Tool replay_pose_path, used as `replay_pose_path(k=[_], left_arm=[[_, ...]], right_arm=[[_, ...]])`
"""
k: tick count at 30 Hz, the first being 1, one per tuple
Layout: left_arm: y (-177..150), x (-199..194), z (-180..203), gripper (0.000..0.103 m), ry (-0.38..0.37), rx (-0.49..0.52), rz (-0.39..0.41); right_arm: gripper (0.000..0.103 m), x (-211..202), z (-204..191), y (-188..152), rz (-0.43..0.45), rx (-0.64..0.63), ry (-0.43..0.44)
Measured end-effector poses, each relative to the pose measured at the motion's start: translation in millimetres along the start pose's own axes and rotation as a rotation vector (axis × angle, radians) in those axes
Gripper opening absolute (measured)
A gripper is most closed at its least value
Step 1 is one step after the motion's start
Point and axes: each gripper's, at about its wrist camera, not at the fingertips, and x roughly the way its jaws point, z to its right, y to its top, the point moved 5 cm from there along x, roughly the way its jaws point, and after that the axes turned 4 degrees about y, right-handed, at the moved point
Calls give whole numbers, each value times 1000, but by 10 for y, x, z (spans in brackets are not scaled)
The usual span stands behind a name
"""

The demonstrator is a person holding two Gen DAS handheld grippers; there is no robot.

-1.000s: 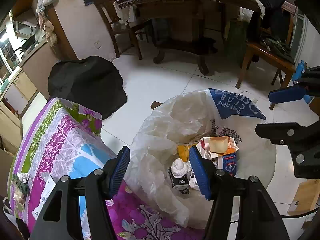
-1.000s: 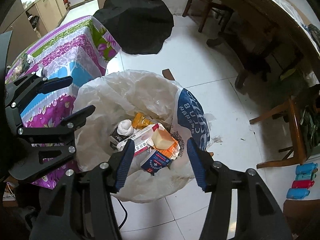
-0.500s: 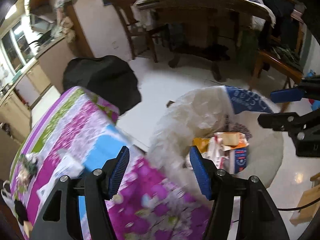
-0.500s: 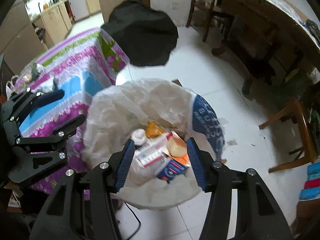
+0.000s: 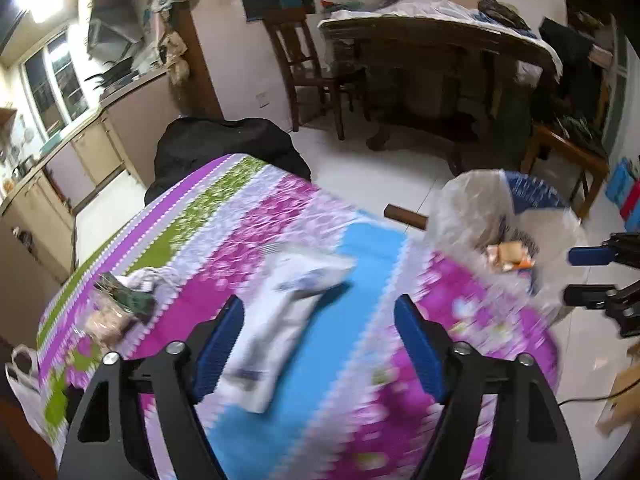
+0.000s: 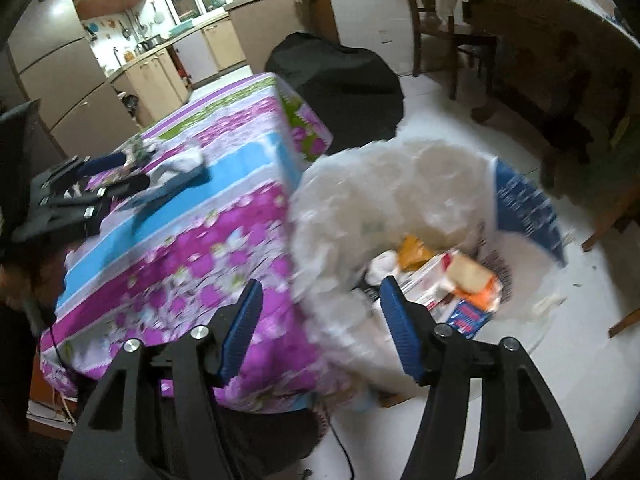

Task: Collect trash
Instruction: 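Return to the table and grasp the white-blue wrapped packet with the left tool, then grasp the beige sponge with the right tool while the left holds the packet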

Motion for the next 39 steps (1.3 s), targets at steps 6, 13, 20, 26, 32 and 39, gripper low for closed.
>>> replay_pose_path(k=[6,13,20,26,32,39], left_arm=[[-121,306,-386,81,-49,55,-33],[-175,651,-308,82,-97,145,-74],[-244,655,-229,39,-74,121,-50],[-509,-90,-275,38,-60,-23,64],[-1213,-730,-520,38,97,-145,38],[-2246,-1351,-1258,38,343,-463,-72]], right_arm=[[63,42,-102,-143,-10,36,39],[64,65,-37,-208,-26,75,36],[64,88,-107,-240,-21,78,49],[64,77,-379,-170,11,37,96],[64,285,-933,-70,-12,-67,166],[64,689,-2061,204,-24,-340,290]])
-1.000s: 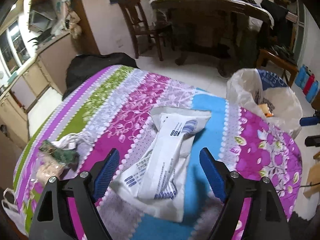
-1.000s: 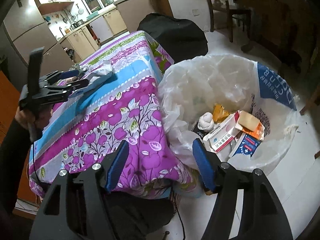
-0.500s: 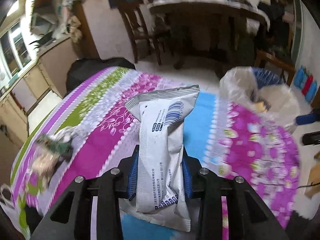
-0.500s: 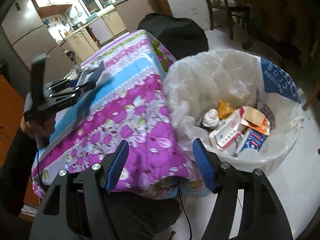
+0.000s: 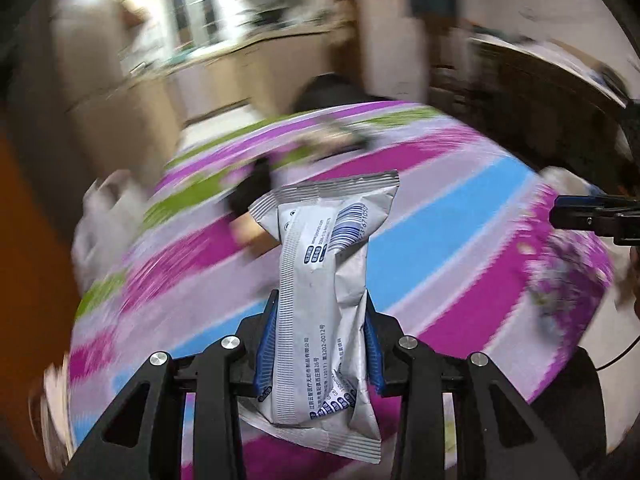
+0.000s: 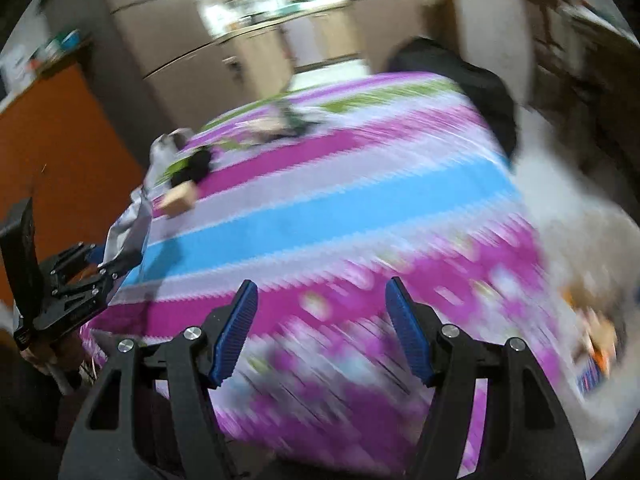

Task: Collect trash
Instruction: 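Grasp the beige sponge with the right tool while the left holds the packet, then carry the white-blue packet and beige sponge over the white trash bag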

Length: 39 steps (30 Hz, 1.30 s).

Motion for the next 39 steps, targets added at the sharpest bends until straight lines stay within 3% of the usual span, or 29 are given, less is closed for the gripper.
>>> replay_pose_path(k=[7,11,18,19,21,23,29,39], left_arm=[[-259,-174,-769,38,202,-162,15],[-266,-219,-987,38,210,-224,24],[-300,-116,-1159,38,207,-271,-3],[-318,-103,-1157,38,207,-272,-9],[-351,-81,-1142,38,196,-275,-23],[-338,-52,-1083,38,186,-272,-30],[-169,-121,-744,38,154,-198,14],[117,-29,149,38,56,-43,10]], right_arm=[[66,914,-863,461,-46,-175,129],[71,1387,-1224,533,-76,-217,144],[71,1826,-1437,639,-101,-194,118],[68,1827,-1454,666,-90,-191,117],[51,1837,-1431,682,-91,-185,87],[49,1790,-1392,654,-89,-172,105],[47,1403,-1133,441,-88,-120,121],[47,360,-493,-110,-114,-25,52]])
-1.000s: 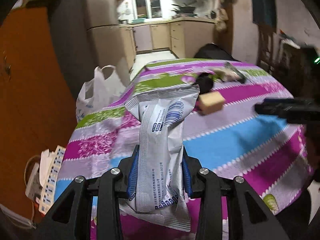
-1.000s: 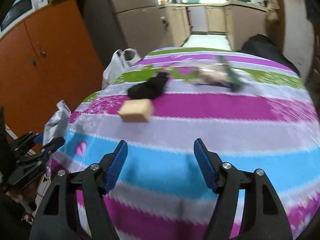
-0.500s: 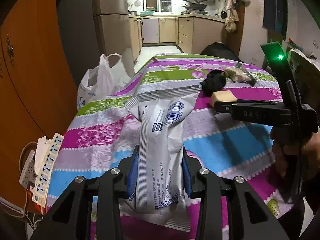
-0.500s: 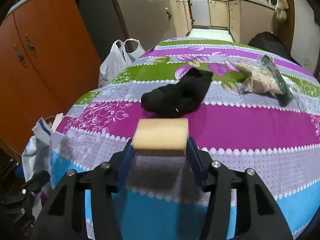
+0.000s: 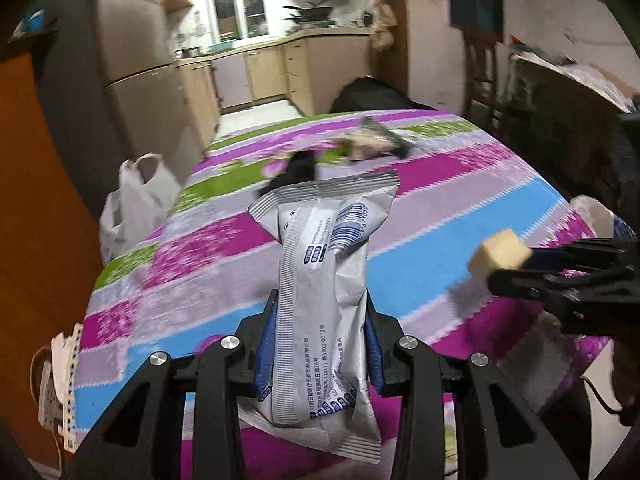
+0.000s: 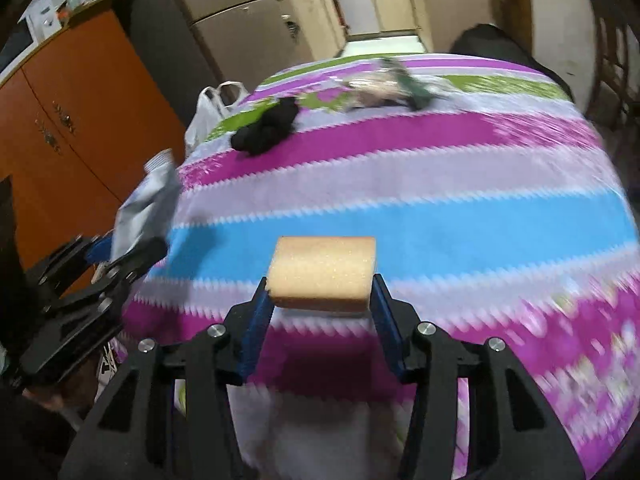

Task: Collect trash
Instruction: 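Carry the white-blue packet and beige sponge over the white trash bag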

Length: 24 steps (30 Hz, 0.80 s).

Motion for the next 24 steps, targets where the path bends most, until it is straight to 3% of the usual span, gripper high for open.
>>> replay_pose_path(k=[4,15,24], left_arm=[[127,25,432,38,-28,65,13],[555,-142,1680,38,-121,227,108],[909,-309,2504,38,-195,322,174]], right_arm=[[47,-357,175,-181,17,1,-57],[47,-1545,910,-351,214,112,-248],[47,-2109,1392,-428,221,139,-406]])
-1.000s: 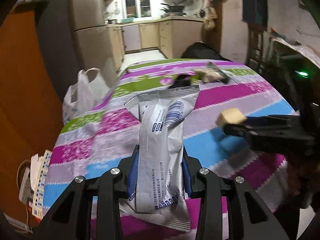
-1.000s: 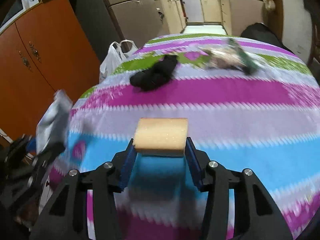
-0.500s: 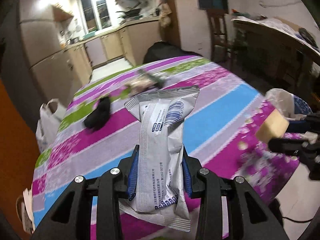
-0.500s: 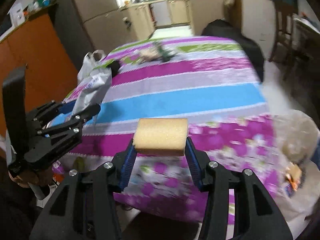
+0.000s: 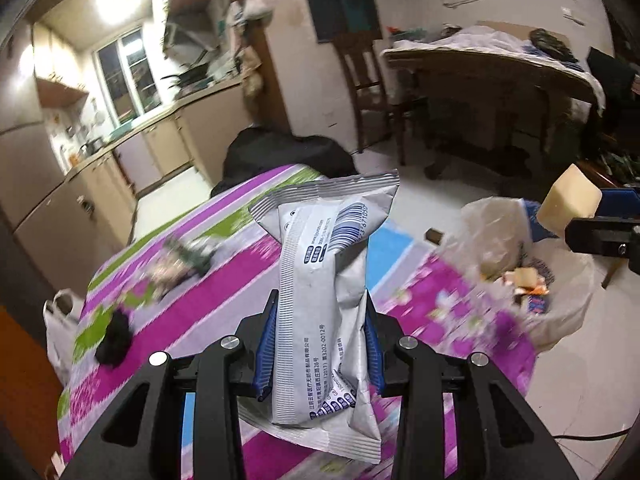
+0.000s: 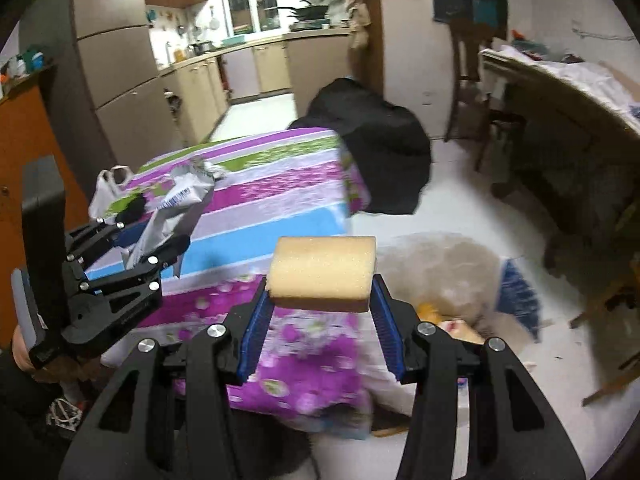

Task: Collect trash
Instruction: 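Carry the white-blue packet and beige sponge over the white trash bag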

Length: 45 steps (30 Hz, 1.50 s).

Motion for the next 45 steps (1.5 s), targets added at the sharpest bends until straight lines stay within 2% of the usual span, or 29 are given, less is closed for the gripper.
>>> replay_pose_path(k=[8,15,24,34,45], left_arm=[[391,120,661,38,-65,91,24],[630,316,1187,38,-107,159,24],[759,481,1791,38,-160,239,14],[693,693,2121,38,-197,309,-36],[645,876,2232,38,-207,335,-66]], right_arm=[[47,-121,631,19,-26,101,-71],[47,-158,1152,-87,-98,162,-146],[47,-214,1494,-229,-158,192,-200],[47,-113,1616,-250,-227,170,-218],[47,23,1737,-294,-270,169,-214]])
